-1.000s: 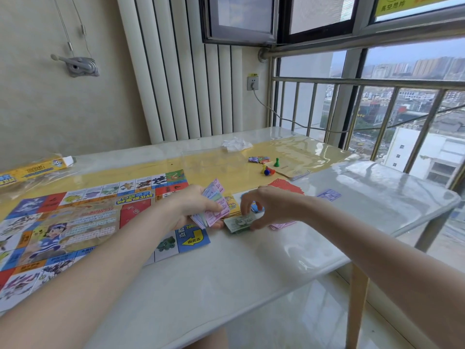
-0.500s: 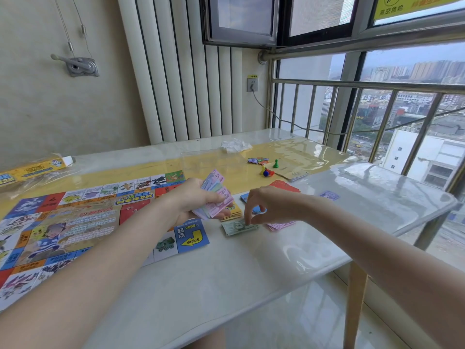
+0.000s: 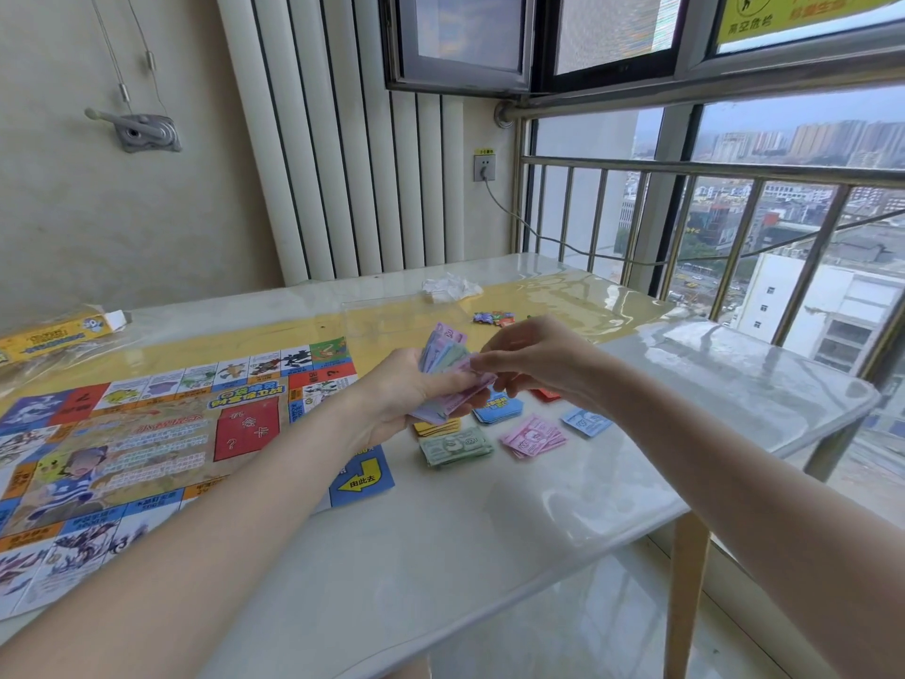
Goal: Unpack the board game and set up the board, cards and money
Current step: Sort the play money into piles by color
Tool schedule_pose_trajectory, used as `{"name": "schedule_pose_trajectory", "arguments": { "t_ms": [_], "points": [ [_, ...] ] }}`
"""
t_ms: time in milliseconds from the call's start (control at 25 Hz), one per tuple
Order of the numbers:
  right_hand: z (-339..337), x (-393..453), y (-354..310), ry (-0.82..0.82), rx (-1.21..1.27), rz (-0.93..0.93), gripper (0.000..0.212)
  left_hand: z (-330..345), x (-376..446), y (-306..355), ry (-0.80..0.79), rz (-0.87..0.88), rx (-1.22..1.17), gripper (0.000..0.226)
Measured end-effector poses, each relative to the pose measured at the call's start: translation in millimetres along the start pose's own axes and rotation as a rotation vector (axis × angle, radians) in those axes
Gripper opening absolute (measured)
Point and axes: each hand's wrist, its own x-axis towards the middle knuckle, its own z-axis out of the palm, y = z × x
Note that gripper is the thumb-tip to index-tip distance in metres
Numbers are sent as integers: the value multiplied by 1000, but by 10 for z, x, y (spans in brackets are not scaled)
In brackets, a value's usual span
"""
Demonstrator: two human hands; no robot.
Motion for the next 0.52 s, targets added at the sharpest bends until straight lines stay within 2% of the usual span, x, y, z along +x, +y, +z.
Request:
{"name": "schedule_pose_trajectory", "arguments": {
  "t_ms": [120, 280, 520],
  "points": [
    [-44, -20, 25, 17, -2, 31, 8, 39, 10, 18, -45, -42, -36, 9],
    [-86, -6, 121, 65, -59, 64, 8, -44, -28, 45, -211, -194, -191, 25],
    [-95, 19, 142, 36, -23, 31, 10, -108, -15, 84, -181, -198, -172, 22]
  ]
}}
